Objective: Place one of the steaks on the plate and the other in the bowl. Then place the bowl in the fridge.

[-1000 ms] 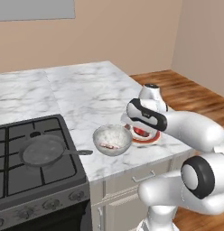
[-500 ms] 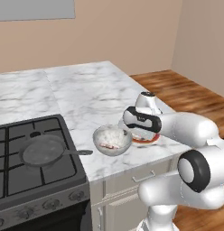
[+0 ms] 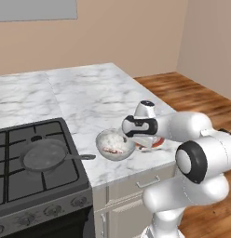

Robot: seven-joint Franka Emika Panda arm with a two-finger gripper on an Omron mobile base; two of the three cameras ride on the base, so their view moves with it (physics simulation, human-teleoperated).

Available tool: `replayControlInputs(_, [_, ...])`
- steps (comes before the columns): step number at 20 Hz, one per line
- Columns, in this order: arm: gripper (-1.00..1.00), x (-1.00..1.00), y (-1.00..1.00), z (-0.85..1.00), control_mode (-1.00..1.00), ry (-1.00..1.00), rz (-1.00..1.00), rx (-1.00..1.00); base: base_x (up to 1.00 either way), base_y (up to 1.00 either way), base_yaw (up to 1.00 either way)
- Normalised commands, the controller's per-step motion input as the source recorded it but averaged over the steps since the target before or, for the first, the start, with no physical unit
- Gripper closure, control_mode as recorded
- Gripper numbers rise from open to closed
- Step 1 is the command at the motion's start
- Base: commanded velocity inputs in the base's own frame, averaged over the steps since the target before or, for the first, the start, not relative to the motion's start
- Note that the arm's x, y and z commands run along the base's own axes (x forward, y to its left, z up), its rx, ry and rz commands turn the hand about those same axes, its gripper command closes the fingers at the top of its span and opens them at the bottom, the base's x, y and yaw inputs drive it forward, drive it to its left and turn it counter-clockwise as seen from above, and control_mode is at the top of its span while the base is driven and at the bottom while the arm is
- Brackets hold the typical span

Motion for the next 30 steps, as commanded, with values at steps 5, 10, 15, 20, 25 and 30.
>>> replayControlInputs(5, [-1.0,0.0,0.01,-0.18,-1.0,0.05,0.0,0.0,0.0,0.0,0.0])
replayControlInputs(10, [1.0,0.0,0.04,-0.16,-1.0,0.0,0.0,0.0,0.0,0.0,0.0])
replayControlInputs(15, [1.0,-0.01,0.11,-0.01,-1.0,0.0,0.0,0.0,0.0,0.0,0.0])
replayControlInputs(20, [1.0,-0.09,0.24,0.04,-1.0,0.01,-0.06,0.0,0.0,0.0,0.0])
replayControlInputs(25, [1.0,-0.15,0.18,0.48,-1.0,-0.08,-0.07,-0.01,0.0,0.0,0.0])
replayControlInputs(30, [1.0,-0.2,0.11,0.94,-1.0,-0.07,-0.06,-0.09,0.0,0.0,0.0])
